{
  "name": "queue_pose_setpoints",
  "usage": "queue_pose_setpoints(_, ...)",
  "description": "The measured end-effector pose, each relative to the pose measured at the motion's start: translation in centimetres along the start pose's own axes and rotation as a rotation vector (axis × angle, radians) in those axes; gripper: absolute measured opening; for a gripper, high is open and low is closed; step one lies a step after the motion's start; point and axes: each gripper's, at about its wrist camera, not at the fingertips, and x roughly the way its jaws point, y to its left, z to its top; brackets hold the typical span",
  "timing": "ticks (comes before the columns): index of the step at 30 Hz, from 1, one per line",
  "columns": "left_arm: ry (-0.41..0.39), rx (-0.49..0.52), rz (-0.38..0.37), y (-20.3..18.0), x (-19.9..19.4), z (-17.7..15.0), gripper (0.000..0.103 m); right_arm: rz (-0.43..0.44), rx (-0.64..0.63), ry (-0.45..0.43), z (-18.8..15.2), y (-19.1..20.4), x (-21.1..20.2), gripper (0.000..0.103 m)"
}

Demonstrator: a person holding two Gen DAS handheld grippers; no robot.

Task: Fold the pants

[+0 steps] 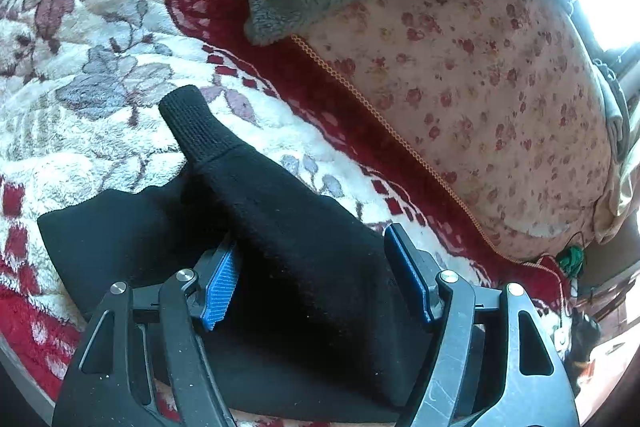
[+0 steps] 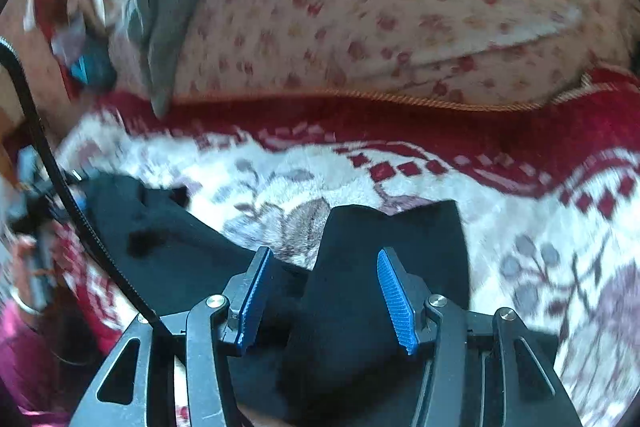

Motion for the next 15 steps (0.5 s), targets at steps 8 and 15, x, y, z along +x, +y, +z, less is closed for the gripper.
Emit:
queue_pose_setpoints(8,0.018,0.054,0.026,-0.8,0.7,-0.5,0.069,-0.116,-0.096,0.157,1.3,-0.7,6.4,0.041)
queue_pose_setpoints(15,0.009,0.108,-0.021,-1.4,0.3,-0.2,0.013,0.075,0.022,0.043,0.9,-4.3,3.7,0.01)
